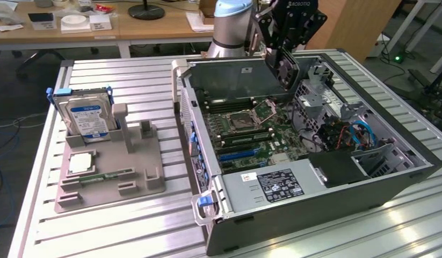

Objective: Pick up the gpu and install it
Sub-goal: 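Pick up the gpu and move the gpu toward the slot, then insert the gpu into the slot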

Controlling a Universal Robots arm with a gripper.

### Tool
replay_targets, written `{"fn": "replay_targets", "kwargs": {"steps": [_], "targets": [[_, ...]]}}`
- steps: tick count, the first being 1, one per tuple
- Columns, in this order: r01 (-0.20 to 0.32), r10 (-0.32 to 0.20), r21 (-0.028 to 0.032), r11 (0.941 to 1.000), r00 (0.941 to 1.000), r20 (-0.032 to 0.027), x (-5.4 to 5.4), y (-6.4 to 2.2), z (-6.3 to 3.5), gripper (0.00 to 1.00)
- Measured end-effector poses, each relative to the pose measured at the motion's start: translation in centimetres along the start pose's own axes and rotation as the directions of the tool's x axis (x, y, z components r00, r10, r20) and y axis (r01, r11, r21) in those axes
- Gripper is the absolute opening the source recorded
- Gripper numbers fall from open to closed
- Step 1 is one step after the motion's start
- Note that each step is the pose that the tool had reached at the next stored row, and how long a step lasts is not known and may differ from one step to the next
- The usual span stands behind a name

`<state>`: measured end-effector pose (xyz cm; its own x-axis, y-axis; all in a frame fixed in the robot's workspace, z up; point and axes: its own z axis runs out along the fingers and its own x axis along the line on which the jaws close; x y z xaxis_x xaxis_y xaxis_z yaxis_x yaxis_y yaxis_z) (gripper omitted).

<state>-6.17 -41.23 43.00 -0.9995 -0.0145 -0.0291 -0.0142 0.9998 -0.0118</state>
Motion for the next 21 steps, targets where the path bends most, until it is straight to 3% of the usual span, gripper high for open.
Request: {"fn": "replay_targets", "kwargs": {"steps": [16,21], "targets": [[0.003,-0.003,-0.0002,1.0000,1.0000,0.0000,0.00,0.01,0.00,0.27],[0.069,-0.069,-0.0020,0.9976,0.9976,0.0009,0.00,0.01,0.00,0.27]]}}
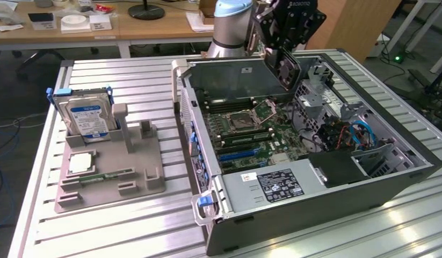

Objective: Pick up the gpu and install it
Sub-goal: 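Insert the gpu into the slot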

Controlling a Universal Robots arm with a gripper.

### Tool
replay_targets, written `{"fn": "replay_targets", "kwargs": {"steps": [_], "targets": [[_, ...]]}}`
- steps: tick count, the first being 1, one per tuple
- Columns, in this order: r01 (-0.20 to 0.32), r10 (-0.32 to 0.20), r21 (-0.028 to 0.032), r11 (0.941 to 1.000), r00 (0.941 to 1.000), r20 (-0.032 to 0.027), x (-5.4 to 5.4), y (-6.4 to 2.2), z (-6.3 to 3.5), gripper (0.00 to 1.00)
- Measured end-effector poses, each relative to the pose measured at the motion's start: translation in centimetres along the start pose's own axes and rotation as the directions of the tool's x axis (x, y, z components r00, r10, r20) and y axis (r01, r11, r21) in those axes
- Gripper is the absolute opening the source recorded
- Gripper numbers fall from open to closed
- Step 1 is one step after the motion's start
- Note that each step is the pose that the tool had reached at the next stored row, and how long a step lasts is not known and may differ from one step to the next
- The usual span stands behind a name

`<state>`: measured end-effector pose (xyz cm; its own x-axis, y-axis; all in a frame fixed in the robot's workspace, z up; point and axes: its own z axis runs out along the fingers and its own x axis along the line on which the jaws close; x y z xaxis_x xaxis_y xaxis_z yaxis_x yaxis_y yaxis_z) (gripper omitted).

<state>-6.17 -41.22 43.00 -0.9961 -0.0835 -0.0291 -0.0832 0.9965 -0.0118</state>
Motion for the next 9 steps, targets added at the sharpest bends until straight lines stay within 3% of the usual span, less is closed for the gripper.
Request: {"fn": "replay_targets", "kwargs": {"steps": [4,9], "targets": [[0.055,-0.055,-0.0015,0.9985,0.9985,0.0007,0.00,0.00,0.00,0.27],[0.123,-0.123,-0.0035,0.9924,0.9924,0.0017,0.00,0.00,0.00,0.27]]}}
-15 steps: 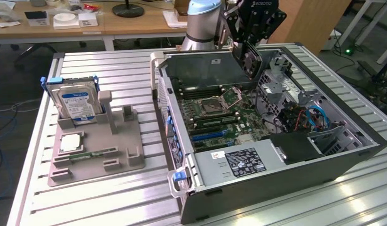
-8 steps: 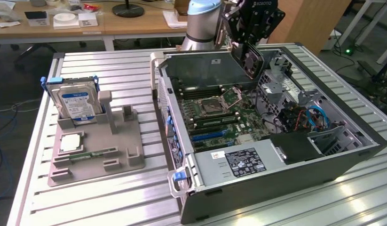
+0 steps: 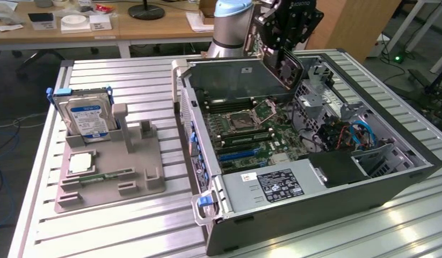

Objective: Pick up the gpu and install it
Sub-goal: 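Insert the gpu into the slot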

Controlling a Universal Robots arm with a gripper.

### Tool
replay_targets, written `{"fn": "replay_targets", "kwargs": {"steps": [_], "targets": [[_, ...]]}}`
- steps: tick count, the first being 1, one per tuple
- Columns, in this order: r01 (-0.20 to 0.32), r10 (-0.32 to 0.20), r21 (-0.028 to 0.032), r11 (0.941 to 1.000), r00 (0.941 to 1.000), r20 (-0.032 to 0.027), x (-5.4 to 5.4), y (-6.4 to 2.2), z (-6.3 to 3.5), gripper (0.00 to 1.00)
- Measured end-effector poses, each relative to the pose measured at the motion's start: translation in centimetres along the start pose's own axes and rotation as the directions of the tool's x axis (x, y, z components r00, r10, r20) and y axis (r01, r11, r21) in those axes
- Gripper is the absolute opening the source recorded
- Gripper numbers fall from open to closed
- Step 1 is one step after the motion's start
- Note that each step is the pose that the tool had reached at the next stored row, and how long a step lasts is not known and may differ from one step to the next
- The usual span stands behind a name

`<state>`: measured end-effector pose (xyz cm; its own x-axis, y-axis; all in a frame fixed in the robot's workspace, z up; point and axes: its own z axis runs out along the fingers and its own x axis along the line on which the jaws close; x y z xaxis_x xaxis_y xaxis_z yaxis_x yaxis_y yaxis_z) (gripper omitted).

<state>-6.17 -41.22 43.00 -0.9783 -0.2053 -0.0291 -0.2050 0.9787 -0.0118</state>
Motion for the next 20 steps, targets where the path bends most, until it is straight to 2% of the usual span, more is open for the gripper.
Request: {"fn": "replay_targets", "kwargs": {"steps": [5,10,15,20], "targets": [[0.070,-0.070,-0.0019,0.9975,0.9975,0.0009,0.00,0.00,0.00,0.27],[0.132,-0.132,-0.0037,0.9912,0.9912,0.0018,0.00,0.00,0.01,0.27],[0.190,-0.190,-0.0052,0.9817,0.9817,0.0027,0.00,0.00,0.01,0.27],[0.249,-0.249,-0.0067,0.9685,0.9685,0.0038,0.00,-0.01,0.01,0.27]]}}
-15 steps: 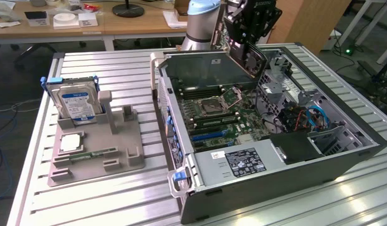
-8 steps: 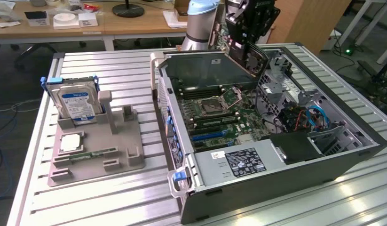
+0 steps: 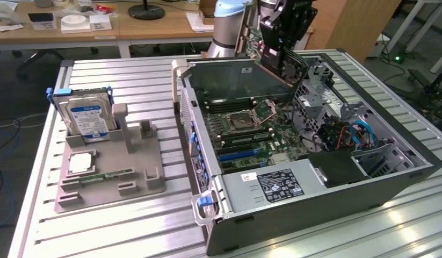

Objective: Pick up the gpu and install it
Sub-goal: 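Insert the gpu into the slot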

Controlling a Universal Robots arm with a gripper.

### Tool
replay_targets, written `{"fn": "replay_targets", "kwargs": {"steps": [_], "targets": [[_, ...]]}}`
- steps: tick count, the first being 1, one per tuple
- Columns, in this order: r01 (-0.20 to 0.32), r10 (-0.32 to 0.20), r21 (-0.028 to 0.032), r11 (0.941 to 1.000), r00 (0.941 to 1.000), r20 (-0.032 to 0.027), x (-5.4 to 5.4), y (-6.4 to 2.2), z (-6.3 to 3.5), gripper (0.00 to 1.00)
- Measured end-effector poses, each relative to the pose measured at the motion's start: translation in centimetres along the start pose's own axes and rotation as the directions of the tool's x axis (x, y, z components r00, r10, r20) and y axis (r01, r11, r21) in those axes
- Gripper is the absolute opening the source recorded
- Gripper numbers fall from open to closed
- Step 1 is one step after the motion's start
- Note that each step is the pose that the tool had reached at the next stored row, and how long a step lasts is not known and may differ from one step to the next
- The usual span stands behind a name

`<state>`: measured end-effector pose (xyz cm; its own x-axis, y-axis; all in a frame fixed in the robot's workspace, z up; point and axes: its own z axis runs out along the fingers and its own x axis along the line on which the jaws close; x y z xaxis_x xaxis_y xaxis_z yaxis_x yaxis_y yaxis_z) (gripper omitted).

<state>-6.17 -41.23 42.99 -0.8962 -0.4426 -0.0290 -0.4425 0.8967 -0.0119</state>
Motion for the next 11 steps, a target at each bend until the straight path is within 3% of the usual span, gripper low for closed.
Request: {"fn": "replay_targets", "kwargs": {"steps": [11], "targets": [[0.118,-0.118,-0.0032,0.9930,0.9930,0.0016,0.01,-0.03,0.01,0.27]]}}
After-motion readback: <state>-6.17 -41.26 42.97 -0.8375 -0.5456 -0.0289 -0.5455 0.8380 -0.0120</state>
